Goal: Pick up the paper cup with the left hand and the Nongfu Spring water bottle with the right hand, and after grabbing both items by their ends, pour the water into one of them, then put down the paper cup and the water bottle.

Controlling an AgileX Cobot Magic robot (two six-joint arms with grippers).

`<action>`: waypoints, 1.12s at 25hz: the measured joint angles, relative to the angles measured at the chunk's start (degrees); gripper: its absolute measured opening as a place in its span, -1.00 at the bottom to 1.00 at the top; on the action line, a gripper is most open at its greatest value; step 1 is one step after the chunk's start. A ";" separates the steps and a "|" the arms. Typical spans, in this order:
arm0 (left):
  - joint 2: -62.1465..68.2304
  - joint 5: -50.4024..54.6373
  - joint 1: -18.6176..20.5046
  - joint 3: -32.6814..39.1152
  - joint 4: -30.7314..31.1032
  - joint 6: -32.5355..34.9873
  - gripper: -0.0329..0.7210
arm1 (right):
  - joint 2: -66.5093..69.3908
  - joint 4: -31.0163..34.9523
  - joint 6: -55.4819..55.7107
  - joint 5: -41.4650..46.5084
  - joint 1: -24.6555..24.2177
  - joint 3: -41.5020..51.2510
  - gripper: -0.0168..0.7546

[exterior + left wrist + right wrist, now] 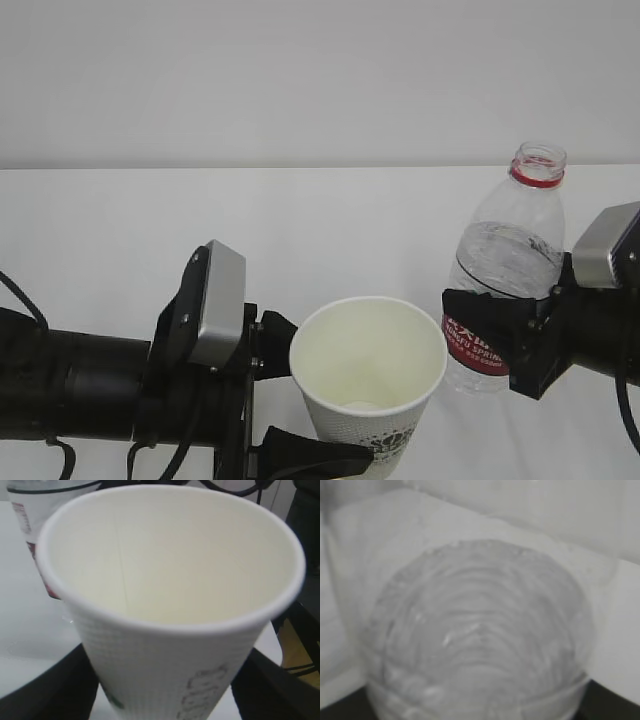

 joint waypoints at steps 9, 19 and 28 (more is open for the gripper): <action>0.00 0.91 0.00 0.00 0.21 -0.09 0.61 | 0.00 -1.02 0.41 1.93 0.00 -1.82 0.12; 0.00 0.91 0.00 0.00 0.21 -0.09 0.59 | 0.00 -4.15 2.71 5.03 0.94 -7.02 0.12; 0.00 0.95 -0.10 0.00 0.21 -0.09 0.58 | -0.46 -5.27 2.71 12.50 6.51 -12.50 0.12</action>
